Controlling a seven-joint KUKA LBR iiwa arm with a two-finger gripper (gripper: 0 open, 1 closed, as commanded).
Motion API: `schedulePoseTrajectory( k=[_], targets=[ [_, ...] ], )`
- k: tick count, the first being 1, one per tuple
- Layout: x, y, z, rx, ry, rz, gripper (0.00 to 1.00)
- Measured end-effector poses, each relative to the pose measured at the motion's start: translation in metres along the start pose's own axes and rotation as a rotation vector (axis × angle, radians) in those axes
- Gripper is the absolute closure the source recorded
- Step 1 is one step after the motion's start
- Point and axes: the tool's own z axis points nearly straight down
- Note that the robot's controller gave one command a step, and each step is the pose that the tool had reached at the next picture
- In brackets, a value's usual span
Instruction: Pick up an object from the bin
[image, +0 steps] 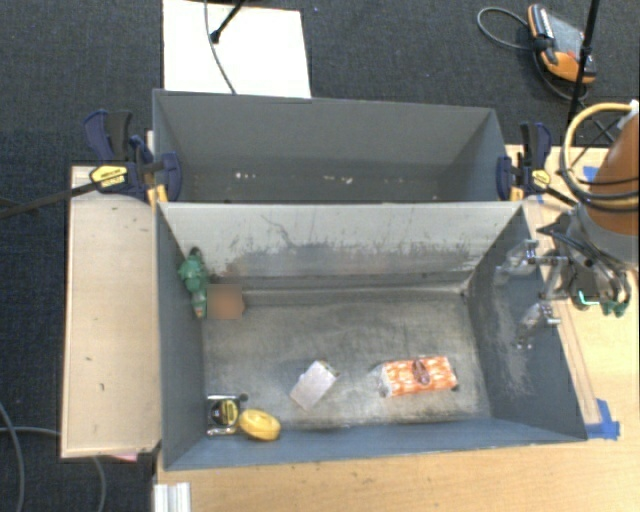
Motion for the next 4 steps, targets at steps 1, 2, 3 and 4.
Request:
schedulePoseTrajectory(
  k=[1, 2, 3, 4],
  targets=[
    [-0.002, 0.001, -0.004, 0.001, -0.008, -0.004, 0.00],
    [0.013, -0.002, 0.040, 0.003, -0.012, -0.069, 0.00],
    [0.026, -0.001, 0.107, 0.002, -0.011, -0.062, 0.00],
    [0.017, 0.033, 0.158, 0.002, -0.007, -0.091, 0.00]
  ],
)
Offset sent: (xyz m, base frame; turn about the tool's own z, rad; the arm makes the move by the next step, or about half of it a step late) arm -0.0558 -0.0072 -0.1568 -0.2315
